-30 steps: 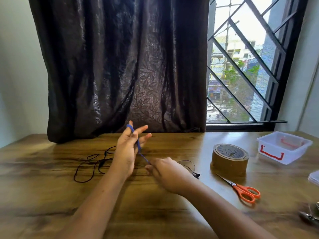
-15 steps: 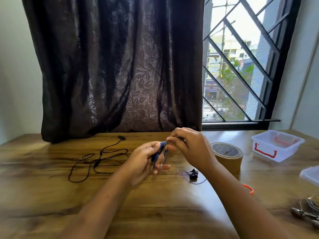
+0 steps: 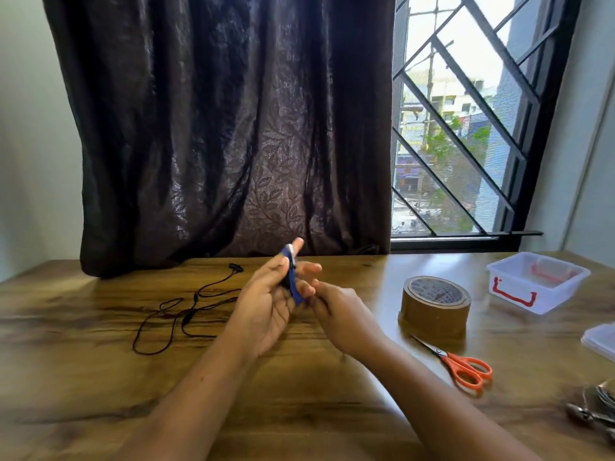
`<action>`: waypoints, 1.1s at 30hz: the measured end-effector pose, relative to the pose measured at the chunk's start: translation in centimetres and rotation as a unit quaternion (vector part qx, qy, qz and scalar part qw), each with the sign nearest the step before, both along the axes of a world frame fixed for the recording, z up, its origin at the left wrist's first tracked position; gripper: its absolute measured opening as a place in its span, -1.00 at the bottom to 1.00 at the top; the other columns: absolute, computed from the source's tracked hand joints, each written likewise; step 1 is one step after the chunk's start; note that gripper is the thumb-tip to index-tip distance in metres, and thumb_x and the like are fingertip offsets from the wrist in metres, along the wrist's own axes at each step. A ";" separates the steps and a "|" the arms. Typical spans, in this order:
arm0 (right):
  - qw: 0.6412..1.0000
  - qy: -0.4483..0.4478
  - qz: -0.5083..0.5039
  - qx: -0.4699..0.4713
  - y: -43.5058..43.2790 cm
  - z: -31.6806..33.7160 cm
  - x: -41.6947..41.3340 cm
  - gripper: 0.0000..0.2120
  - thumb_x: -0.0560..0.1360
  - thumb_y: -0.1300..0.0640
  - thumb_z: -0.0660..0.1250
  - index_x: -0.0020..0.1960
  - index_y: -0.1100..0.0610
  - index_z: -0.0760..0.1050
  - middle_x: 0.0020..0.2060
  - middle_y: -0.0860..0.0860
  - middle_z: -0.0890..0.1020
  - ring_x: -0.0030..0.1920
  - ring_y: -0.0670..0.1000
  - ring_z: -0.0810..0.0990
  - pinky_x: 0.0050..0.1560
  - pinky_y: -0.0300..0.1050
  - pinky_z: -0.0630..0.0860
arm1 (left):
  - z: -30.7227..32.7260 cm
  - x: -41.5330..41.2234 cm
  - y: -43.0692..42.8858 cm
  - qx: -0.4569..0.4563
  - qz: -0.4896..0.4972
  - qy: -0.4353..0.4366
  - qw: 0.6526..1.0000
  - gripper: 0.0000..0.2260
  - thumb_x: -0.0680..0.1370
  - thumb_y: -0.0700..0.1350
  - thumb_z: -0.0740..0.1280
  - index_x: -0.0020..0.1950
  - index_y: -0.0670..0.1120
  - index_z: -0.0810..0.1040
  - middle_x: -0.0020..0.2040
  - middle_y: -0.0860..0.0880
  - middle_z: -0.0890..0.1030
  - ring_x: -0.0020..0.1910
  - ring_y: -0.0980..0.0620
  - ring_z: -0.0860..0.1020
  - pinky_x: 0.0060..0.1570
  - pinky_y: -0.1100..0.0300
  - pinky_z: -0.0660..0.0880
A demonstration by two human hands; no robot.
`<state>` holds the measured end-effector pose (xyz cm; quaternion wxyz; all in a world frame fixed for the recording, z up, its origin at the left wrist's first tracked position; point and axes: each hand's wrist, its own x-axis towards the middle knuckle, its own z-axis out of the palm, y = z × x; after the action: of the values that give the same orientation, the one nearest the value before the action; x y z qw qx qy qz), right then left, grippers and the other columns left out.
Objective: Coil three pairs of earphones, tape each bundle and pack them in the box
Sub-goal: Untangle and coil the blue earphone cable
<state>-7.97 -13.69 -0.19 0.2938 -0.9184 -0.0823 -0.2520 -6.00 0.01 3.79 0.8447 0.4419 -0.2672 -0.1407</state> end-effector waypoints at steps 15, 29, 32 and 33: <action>0.968 -0.078 0.063 -0.230 -0.4 2.7 -1.5 -0.78 0.60 -0.08 0.16 0.06 -0.04 0.54 -0.07 -0.07 0.64 -0.07 0.00 0.60 -0.17 -0.12 0.42 | -3.0 4.1 1.4 0.424 0.163 -0.224 0.862 -0.59 0.65 -0.18 0.10 0.50 0.01 0.19 -0.26 0.18 0.53 -0.19 0.26 0.51 0.04 0.22 0.42; 0.989 -0.145 -0.007 0.026 -4.0 1.1 0.8 -0.88 0.53 0.05 0.29 -0.07 -0.03 0.61 -0.17 -0.15 0.63 -0.14 -0.14 0.58 -0.13 -0.13 0.53 | -1.8 1.1 -0.1 0.187 -0.120 -0.002 0.975 -0.64 0.63 -0.10 0.05 0.17 -0.32 0.51 -0.57 0.05 0.18 -0.59 0.10 0.24 -0.18 0.11 0.54; 0.990 -0.085 0.008 0.112 -2.9 0.4 1.1 -0.82 0.52 0.27 0.29 -0.08 0.05 0.62 -0.19 -0.10 0.65 -0.16 -0.13 0.59 -0.16 -0.31 0.44 | -1.7 0.7 -0.4 0.131 -0.102 0.015 0.986 -0.62 0.63 -0.13 0.03 0.03 -0.17 0.65 -0.56 0.04 0.21 -0.59 0.11 0.25 -0.22 0.14 0.55; 0.987 -0.056 0.013 0.147 -2.2 0.4 0.9 -0.81 0.52 0.31 0.27 -0.07 0.09 0.62 -0.20 -0.09 0.66 -0.19 -0.15 0.58 -0.20 -0.36 0.42 | -1.8 0.8 -0.5 0.113 -0.090 0.020 0.989 -0.62 0.63 -0.13 0.03 0.05 -0.14 0.65 -0.54 0.02 0.24 -0.58 0.11 0.28 -0.19 0.14 0.54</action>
<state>-7.10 -15.89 0.17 0.4239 -0.8483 -0.0723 -0.3089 -5.24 -0.52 2.02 0.7785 0.5058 -0.2711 -0.2542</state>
